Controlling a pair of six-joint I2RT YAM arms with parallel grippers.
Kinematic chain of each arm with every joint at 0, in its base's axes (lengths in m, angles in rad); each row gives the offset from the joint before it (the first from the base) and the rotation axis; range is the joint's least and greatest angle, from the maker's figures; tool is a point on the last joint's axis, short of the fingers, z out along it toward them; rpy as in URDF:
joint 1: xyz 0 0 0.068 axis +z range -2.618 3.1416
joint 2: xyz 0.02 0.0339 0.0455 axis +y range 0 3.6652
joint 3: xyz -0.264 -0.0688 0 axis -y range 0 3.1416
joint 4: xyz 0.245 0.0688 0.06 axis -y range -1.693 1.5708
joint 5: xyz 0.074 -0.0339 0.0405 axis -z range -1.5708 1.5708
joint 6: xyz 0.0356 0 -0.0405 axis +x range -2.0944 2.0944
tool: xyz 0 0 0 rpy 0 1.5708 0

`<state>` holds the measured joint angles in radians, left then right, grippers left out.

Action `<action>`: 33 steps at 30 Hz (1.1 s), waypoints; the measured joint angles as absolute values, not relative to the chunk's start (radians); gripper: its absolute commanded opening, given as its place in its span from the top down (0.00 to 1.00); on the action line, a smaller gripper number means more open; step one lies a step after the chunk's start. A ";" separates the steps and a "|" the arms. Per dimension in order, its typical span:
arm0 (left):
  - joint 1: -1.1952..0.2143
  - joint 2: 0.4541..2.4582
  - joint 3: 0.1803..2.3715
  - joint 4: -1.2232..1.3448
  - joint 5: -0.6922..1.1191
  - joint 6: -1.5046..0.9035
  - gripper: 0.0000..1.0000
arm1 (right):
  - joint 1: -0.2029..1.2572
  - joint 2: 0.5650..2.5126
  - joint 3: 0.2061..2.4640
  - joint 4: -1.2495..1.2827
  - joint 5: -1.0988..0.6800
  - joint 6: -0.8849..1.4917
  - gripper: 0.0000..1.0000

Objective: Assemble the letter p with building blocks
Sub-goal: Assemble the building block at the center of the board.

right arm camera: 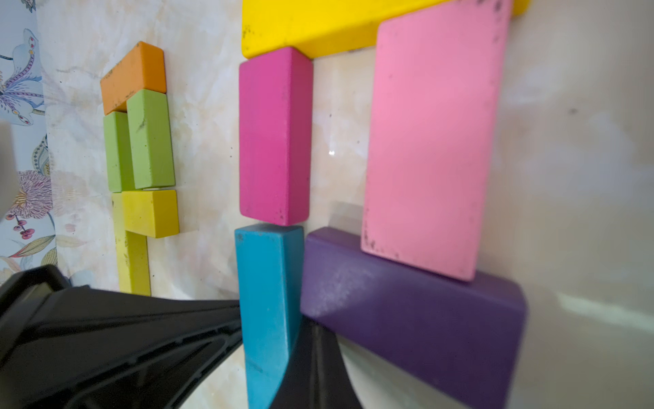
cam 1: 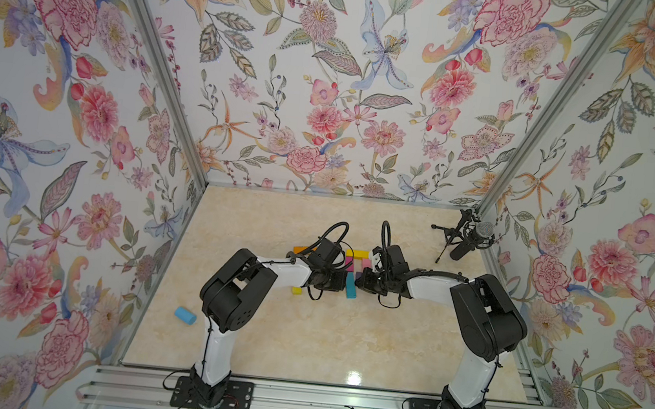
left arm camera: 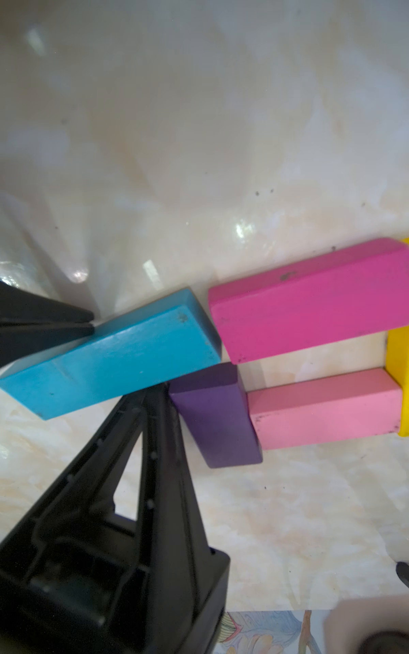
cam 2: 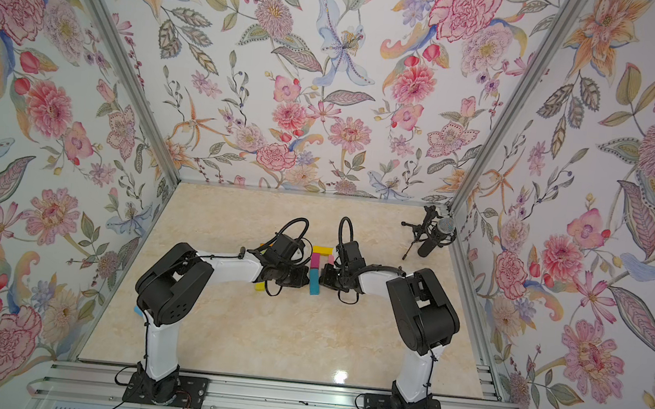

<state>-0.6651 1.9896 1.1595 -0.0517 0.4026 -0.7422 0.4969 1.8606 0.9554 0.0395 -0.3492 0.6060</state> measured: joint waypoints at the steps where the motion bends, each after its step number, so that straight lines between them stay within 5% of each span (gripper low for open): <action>1: -0.662 1.989 1.159 -0.052 0.403 -0.740 1.00 | 0.497 1.860 0.954 0.041 -0.349 0.606 1.00; 33: -0.637 2.014 1.201 -0.074 0.416 -0.719 1.00 | 0.500 1.832 0.922 0.038 -0.349 0.606 1.00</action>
